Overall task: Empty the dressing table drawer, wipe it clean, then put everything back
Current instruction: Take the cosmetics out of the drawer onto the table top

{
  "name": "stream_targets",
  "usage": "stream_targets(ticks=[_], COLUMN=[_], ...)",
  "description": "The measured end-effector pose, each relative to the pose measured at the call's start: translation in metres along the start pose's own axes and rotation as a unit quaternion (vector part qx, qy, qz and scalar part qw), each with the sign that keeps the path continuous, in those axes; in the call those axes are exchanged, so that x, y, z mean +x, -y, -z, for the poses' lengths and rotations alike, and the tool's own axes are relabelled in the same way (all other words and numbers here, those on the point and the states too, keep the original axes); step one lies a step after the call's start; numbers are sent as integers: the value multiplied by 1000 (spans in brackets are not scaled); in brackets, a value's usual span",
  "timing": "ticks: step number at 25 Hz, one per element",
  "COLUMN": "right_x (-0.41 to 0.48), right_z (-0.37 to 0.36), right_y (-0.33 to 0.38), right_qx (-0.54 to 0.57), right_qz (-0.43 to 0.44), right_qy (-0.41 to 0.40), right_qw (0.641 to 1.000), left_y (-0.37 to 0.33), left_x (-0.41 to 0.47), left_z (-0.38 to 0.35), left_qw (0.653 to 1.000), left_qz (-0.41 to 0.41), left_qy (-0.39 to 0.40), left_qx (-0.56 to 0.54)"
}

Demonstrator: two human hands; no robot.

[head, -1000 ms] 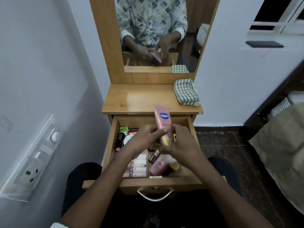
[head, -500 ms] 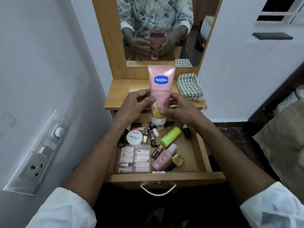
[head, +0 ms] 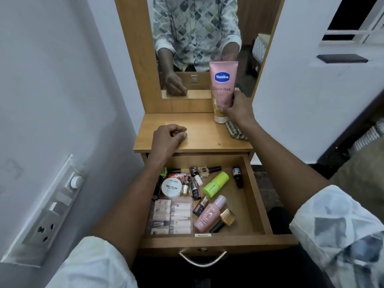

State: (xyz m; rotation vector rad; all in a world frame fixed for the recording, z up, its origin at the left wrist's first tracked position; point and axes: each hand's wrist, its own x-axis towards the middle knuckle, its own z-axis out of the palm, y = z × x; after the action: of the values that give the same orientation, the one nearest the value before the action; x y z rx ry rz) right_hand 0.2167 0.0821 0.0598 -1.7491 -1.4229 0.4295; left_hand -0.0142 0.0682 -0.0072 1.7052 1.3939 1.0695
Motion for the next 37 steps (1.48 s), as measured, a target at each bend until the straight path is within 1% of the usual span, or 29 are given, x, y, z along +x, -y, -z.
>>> stream_targets(ticks=[3,6,8,10,12,14,15,16,17,18,19,20,21,22,24,25,27,30,32,34,36,37], right_x=[0,3,5,3,-4,-22,-34,-50,-66,-84,-102,-120,-133,-142,-152,-154,-157,-155,-155,-156,-157,-158], right_z=[-12,-18,-19,-20,-20,-13,-8,-2,4,10,13,13,11,7,-6,-12,-17,-12,-10,-11,-13,-15], right_y=[2,4,-1,-7,-9,-1,4,8,8,6,4,0,-6,-11,-24,-31,-42,-51,-52,-52,-54,-56], right_qx=[9,42,45,24,3,-29,-64,-102,-127,-142,-152,-165,-189,-226,-301,-316,-295,-200,-163,-132,-101,-92], right_qz=[15,3,1,1,13,43,63,78,71,35,-23,-84,-124,-134,-109,-95,-88,-78,-67,-57,-52,-48], right_qy=[-21,-27,-22,-2,1,-42,-74,-83,-51,28,135,231,287,300,252,222,169,47,-9,-33,-52,-48], right_qw=[1000,999,999,1000,1000,998,993,988,988,989,979,955,931,917,913,918,936,975,984,989,992,993], left_y=[-1,-3,-3,-1,0,-5,-10,-15,-19,-22,-24,-25,-26,-24,-21,-20,-17,-14,-16,-20,-25,-27], left_x=[0,3,4,3,2,-3,-9,-18,-29,-42,-56,-70,-80,-88,-97,-98,-97,-91,-89,-89,-89,-90], left_z=[-1,2,3,3,3,3,3,4,2,-1,-7,-18,-31,-46,-71,-79,-87,-82,-76,-62,-38,-23], left_qw=[1000,1000,1000,1000,1000,1000,1000,1000,999,997,992,979,961,940,905,896,896,899,903,914,928,934], left_qz=[-1,-1,-3,-2,1,2,-4,-15,-32,-47,-47,-32,-21,-21,-29,-29,-27,-4,26,43,60,65], left_qy=[2,7,8,10,12,6,1,0,12,46,103,171,227,258,275,276,281,291,315,333,348,348], left_qx=[5,3,6,8,7,9,11,11,19,35,64,103,158,222,324,345,342,326,290,228,118,50])
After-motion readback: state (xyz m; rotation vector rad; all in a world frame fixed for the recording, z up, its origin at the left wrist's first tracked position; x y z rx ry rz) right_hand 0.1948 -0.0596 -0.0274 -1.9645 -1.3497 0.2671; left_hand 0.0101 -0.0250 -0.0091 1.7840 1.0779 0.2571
